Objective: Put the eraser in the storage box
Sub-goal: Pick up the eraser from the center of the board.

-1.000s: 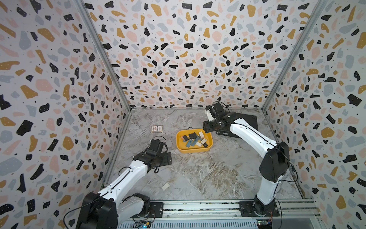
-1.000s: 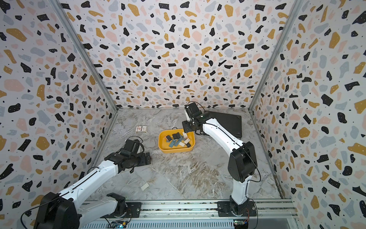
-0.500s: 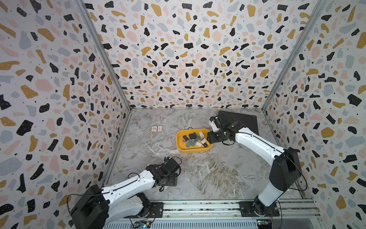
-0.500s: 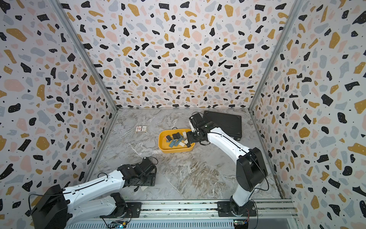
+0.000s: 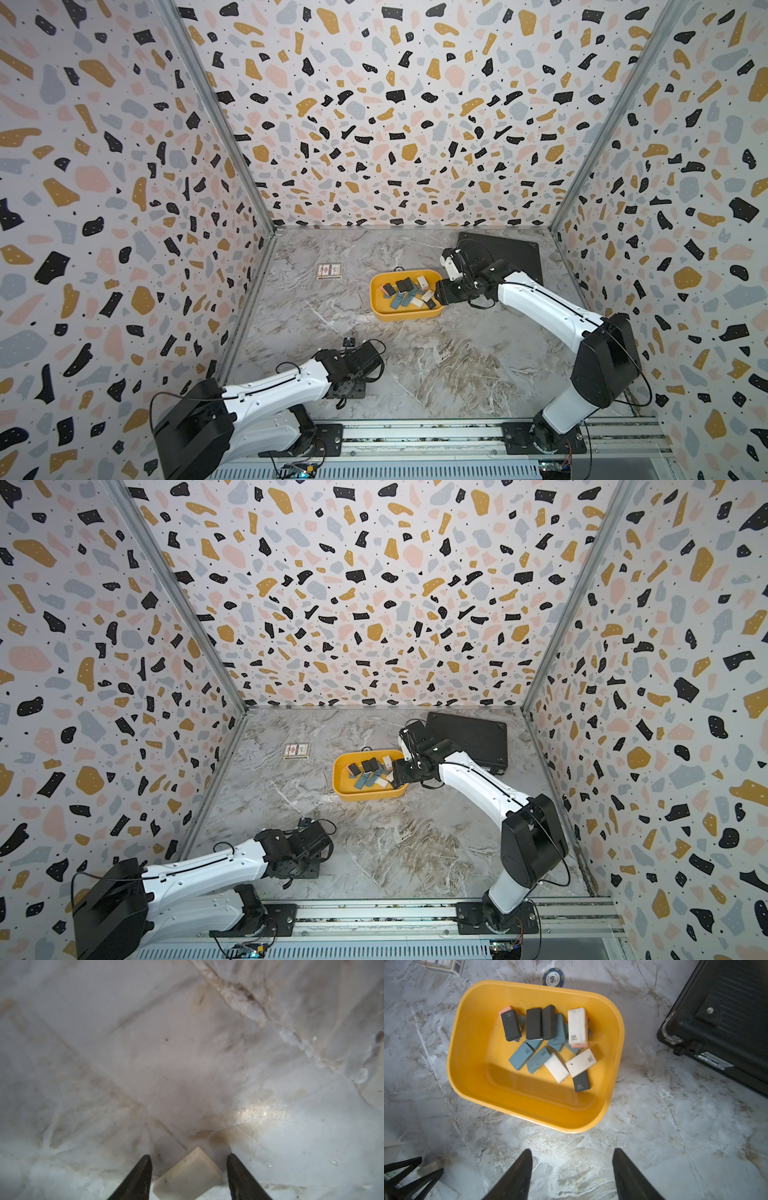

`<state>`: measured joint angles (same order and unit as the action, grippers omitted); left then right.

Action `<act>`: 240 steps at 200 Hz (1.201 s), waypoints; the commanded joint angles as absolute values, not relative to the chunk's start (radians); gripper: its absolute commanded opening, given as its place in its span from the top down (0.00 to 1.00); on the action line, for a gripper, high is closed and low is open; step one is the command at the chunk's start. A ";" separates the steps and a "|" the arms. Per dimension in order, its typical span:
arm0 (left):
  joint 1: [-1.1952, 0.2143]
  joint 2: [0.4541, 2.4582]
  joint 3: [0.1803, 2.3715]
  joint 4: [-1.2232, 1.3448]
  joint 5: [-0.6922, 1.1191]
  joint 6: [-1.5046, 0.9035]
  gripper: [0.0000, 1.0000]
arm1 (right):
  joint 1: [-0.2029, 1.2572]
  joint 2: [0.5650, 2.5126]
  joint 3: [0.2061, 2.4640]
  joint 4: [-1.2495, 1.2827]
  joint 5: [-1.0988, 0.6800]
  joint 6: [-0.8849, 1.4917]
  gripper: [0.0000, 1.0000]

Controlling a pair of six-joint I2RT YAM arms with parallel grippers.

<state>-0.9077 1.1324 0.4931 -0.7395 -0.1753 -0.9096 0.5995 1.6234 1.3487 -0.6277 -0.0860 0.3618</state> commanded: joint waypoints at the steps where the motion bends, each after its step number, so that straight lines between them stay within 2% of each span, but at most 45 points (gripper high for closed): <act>1: -0.934 1.160 0.478 -0.765 -0.136 -0.926 0.42 | 0.600 1.578 1.344 -0.639 -0.095 0.376 0.36; 70: -0.989 1.126 0.479 -0.804 -0.118 -0.943 0.37 | 0.600 1.573 1.347 -0.656 -0.090 0.368 0.35; 114: -0.994 1.140 0.471 -0.774 -0.105 -0.945 0.47 | 0.600 1.563 1.336 -0.657 -0.094 0.370 0.36; 153: -0.996 1.160 0.467 -0.764 -0.119 -0.954 0.47 | 0.601 1.569 1.335 -0.653 -0.097 0.370 0.36; 203: -0.997 1.149 0.462 -0.770 -0.112 -0.962 0.68 | 0.600 1.566 1.341 -0.660 -0.091 0.363 0.36; 240: -0.997 1.145 0.477 -0.773 -0.133 -0.969 0.76 | 0.600 1.557 1.343 -0.673 -0.068 0.350 0.36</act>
